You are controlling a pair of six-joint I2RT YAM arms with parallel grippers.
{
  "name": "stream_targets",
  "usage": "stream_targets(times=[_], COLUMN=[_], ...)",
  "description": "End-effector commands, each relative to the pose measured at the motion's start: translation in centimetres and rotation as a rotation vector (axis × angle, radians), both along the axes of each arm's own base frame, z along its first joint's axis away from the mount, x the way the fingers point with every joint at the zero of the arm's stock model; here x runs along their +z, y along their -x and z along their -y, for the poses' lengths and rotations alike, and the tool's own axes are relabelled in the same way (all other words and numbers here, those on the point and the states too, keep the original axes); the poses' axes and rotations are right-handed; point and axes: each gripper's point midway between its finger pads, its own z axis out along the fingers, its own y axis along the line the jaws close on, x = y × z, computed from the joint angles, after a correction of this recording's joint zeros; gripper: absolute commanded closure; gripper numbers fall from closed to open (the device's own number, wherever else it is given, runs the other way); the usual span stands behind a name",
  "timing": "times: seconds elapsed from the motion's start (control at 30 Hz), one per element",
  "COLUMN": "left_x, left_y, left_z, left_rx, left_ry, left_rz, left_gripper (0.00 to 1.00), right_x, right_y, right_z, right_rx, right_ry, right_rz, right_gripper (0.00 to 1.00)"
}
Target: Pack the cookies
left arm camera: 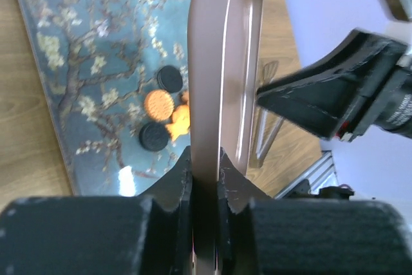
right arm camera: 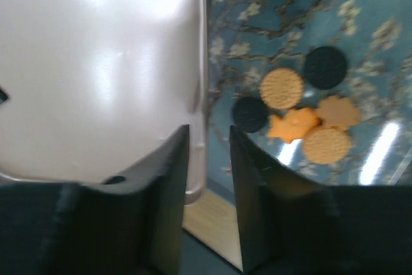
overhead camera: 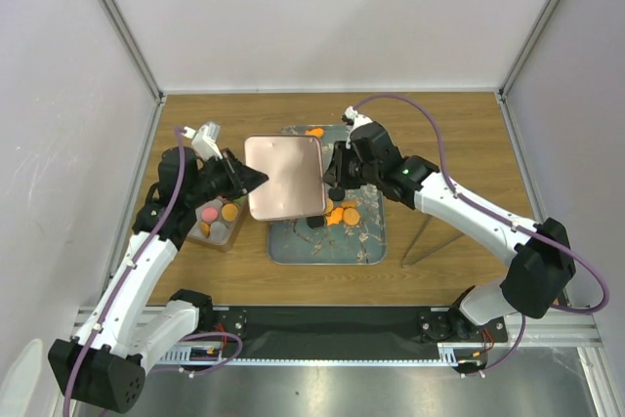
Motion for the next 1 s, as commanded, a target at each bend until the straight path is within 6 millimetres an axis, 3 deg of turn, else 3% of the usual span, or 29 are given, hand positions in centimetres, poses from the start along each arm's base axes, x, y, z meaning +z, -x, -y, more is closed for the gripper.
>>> stream_targets(times=[0.0, 0.1, 0.2, 0.3, 0.37, 0.43, 0.47, 0.6, 0.7, 0.97], left_x=[0.2, 0.4, 1.0, 1.7, 2.5, 2.0, 2.1, 3.0, 3.8, 4.4], left_y=[0.2, 0.2, 0.1, 0.1, -0.1, 0.4, 0.6, 0.8, 1.1, 2.2], left_z=[-0.4, -0.8, -2.0, -3.6, -4.3, -4.8, -4.9, -4.7, -4.5, -3.2], left_rx=[0.018, 0.069, 0.178, 0.310, 0.376, 0.434, 0.450, 0.491, 0.493, 0.433], left_ry=[0.000, 0.012, 0.013, 0.015, 0.024, 0.036, 0.042, 0.099, 0.124, 0.174], left_rz=[-0.029, -0.083, -0.139, -0.216, -0.242, -0.325, -0.345, -0.409, -0.422, -0.486], left_gripper=[1.00, 1.00, 1.00, 1.00, 1.00, 1.00, 1.00, 1.00, 1.00, 1.00], right_x=[3.0, 5.0, 7.0, 7.9, 8.1, 8.0, 8.1, 7.8, 8.3, 7.5], right_y=[-1.2, -1.1, 0.7, 2.9, 4.7, 5.5, 7.0, 9.4, 10.4, 9.9], right_z=[0.3, 1.2, 1.0, -0.2, -1.4, -2.0, -3.0, -5.5, -6.8, -9.1], right_rx=[-0.027, -0.048, -0.021, 0.032, 0.085, 0.119, 0.164, 0.271, 0.301, 0.345], right_ry=[0.035, 0.112, 0.215, 0.300, 0.327, 0.372, 0.367, 0.394, 0.416, 0.561], right_rz=[0.163, 0.298, 0.468, 0.600, 0.662, 0.732, 0.759, 0.878, 0.956, 1.106], right_gripper=[0.59, 0.40, 0.28, 0.23, 0.22, 0.21, 0.21, 0.21, 0.21, 0.23])
